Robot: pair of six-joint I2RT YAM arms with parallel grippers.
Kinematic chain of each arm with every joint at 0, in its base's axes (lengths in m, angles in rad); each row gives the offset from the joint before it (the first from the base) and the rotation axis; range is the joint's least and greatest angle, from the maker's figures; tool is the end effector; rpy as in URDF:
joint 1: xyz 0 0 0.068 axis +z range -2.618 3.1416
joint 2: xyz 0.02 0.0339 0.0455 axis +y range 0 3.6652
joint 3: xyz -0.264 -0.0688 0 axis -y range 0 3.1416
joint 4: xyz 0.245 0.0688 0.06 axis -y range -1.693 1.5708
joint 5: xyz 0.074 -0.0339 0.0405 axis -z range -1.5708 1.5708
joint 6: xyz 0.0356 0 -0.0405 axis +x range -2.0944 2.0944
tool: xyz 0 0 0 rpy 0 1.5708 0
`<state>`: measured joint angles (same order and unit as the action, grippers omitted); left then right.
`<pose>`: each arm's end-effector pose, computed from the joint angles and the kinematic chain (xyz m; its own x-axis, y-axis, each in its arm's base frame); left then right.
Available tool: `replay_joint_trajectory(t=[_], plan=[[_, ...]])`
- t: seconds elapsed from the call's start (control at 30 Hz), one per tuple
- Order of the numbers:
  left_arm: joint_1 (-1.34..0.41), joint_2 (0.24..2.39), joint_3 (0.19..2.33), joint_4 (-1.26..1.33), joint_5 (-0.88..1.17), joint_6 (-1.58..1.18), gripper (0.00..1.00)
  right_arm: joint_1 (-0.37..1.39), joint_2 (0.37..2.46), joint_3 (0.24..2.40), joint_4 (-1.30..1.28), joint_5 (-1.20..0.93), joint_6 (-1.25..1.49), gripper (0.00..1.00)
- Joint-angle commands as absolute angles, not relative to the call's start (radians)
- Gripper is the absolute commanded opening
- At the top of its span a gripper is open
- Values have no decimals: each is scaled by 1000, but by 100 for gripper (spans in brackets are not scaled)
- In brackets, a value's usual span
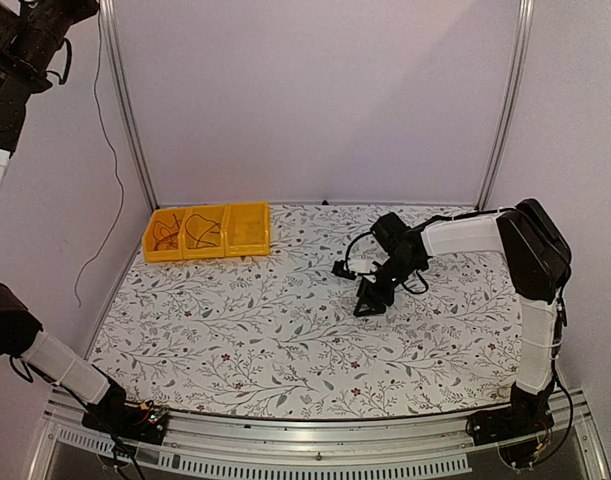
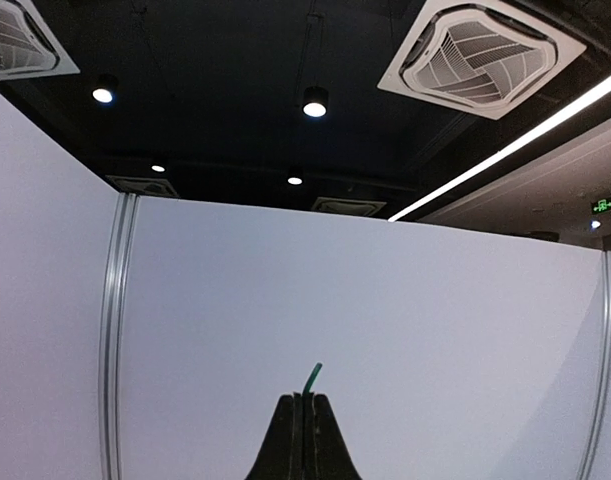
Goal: Untangle the cables
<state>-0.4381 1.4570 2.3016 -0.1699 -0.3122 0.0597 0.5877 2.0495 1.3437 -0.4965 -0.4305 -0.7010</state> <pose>0.1786 -0.0716 0.6662 0.5758 -0.2070 -0.7910 0.1524 0.9776 -0.1449 0.3291 0.2371 0.1354 -0.1876 -0.8293 -0.5264 -0.9814 0.1807 0.0652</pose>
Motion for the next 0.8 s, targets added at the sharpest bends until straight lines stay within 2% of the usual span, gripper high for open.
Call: replay_joint_trajectory(t=[0.0, 0.17, 0.4, 0.77], plan=[[-419, 1460, 2233, -182, -335, 54, 0, 583, 1943, 1446, -698, -410, -726, 70], [-385, 1436, 2137, -179, -346, 57, 0, 583, 1867, 1561, -814, -440, -743, 77], [-295, 1445, 2050, -182, -270, -26, 0, 583, 1842, 1704, -930, -424, -728, 81], [-192, 1593, 2075, -161, -61, -177, 0, 583, 1788, 1664, -921, -384, -727, 82]])
